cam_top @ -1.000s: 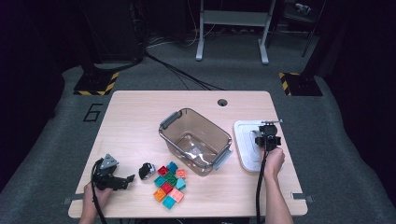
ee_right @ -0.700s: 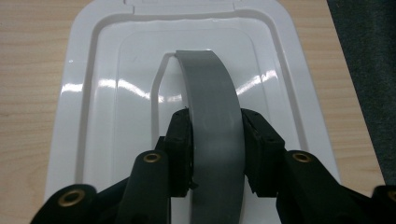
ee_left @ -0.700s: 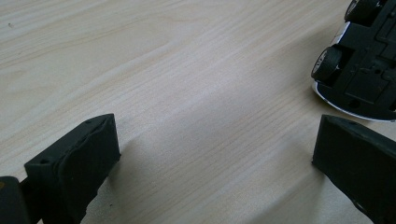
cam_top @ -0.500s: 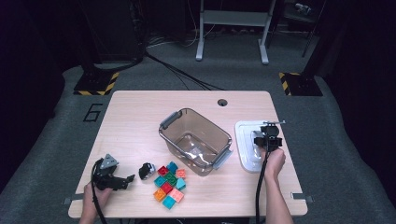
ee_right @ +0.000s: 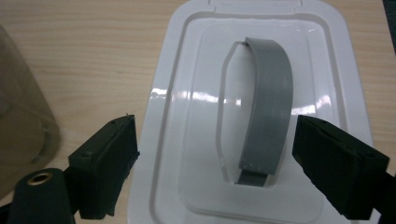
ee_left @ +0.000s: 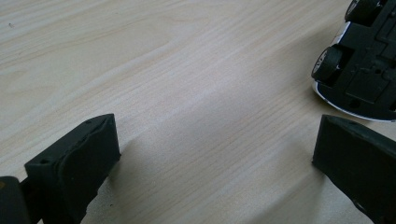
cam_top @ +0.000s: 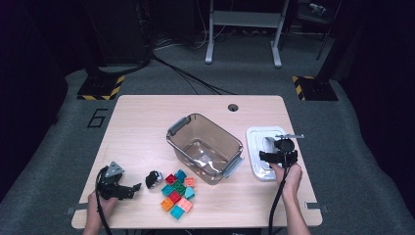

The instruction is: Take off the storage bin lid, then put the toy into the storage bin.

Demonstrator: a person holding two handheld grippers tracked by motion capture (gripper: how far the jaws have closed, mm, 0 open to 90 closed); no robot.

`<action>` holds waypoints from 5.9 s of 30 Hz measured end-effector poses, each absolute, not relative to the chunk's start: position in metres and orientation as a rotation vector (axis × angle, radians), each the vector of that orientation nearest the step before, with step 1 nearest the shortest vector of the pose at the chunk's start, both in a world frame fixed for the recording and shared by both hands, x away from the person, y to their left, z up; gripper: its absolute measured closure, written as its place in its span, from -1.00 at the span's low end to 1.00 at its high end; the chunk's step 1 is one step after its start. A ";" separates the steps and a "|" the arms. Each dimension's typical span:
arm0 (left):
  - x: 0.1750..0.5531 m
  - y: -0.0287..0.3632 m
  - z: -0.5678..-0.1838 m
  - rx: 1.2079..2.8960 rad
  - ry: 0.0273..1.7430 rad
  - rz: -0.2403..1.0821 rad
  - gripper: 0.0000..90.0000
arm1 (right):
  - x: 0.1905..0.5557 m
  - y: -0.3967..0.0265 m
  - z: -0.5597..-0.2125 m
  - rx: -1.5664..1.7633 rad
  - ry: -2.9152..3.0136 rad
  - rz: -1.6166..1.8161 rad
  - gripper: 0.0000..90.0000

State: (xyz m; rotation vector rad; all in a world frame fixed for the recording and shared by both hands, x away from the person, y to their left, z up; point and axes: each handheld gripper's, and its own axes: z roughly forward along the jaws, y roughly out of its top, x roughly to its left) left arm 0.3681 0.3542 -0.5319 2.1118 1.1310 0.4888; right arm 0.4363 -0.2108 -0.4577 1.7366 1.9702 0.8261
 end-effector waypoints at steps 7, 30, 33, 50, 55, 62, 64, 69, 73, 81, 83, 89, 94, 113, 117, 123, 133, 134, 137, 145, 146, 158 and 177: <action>0.368 0.354 -0.532 2.111 1.131 0.489 -0.99 | 0.414 -0.199 -0.461 1.646 2.034 0.859 -0.86; 0.368 0.355 -0.531 2.120 1.131 0.479 -0.99 | 0.357 -0.130 -0.504 1.331 2.237 0.945 -1.00; 0.368 0.355 -0.531 2.122 1.130 0.479 -0.99 | 0.355 -0.123 -0.509 1.321 2.243 0.953 -1.00; 0.368 0.355 -0.526 2.173 1.154 0.467 -0.99 | 0.352 -0.116 -0.530 1.266 2.257 0.938 -1.00; 0.360 0.349 -0.512 2.175 1.062 0.477 -0.99 | 0.353 -0.117 -0.530 1.266 2.260 0.941 -1.00; 0.361 0.322 -0.495 2.154 0.966 0.440 -0.96 | 0.354 -0.117 -0.531 1.282 2.248 0.940 -1.00; 0.364 0.314 -0.493 2.159 0.954 0.412 -0.94 | 0.354 -0.116 -0.531 1.288 2.242 0.942 -1.00; 0.370 0.298 -0.493 2.168 0.946 0.379 -0.94 | 0.353 -0.116 -0.531 1.290 2.239 0.941 -1.00; 0.372 0.292 -0.491 2.175 0.937 0.354 -0.69 | 0.353 -0.116 -0.530 1.283 2.247 0.941 -1.00; 0.376 0.284 -0.490 2.195 0.917 0.314 -0.14 | 0.353 -0.117 -0.530 1.270 2.253 0.935 -1.00; 0.377 0.282 -0.492 2.214 0.927 0.306 0.01 | 0.353 -0.117 -0.530 1.267 2.253 0.934 -1.00; 0.376 0.283 -0.490 2.223 0.924 0.313 0.04 | 0.353 -0.117 -0.530 1.266 2.255 0.934 -1.00; 0.376 0.287 -0.486 2.186 0.951 0.311 0.04 | 0.353 -0.117 -0.530 1.270 2.256 0.934 -1.00; 0.383 0.281 -0.438 2.202 0.924 0.404 0.04 | 0.354 -0.118 -0.530 1.277 2.255 0.945 -1.00; 0.386 0.280 -0.433 2.189 0.923 0.396 0.04 | 0.354 -0.118 -0.530 1.278 2.253 0.945 -1.00; 0.390 0.276 -0.426 2.159 0.911 0.394 0.04 | 0.354 -0.118 -0.530 1.302 2.223 0.948 -0.96; 0.400 0.279 -0.401 2.109 0.911 0.420 0.04 | 0.354 -0.119 -0.530 1.291 2.236 0.948 -0.96; 0.401 0.279 -0.398 2.103 0.910 0.429 0.04 | 0.355 -0.119 -0.530 1.286 2.237 0.947 -0.96; 0.407 0.276 -0.385 2.083 0.910 0.457 0.04 | 0.355 -0.119 -0.530 1.287 2.236 0.947 -0.96; 0.417 0.269 -0.369 2.067 0.899 0.479 0.04 | 0.355 -0.118 -0.530 1.303 2.220 0.949 -0.95; 0.421 0.267 -0.365 2.057 0.901 0.485 0.04 | 0.354 -0.119 -0.530 1.292 2.230 0.947 -0.96; 0.441 0.241 -0.342 2.061 0.856 0.522 0.04 | 0.354 -0.120 -0.530 1.285 2.236 0.939 -0.96; 0.463 0.200 -0.343 2.093 0.857 0.519 0.04 | 0.354 -0.120 -0.530 1.286 2.229 0.938 -0.95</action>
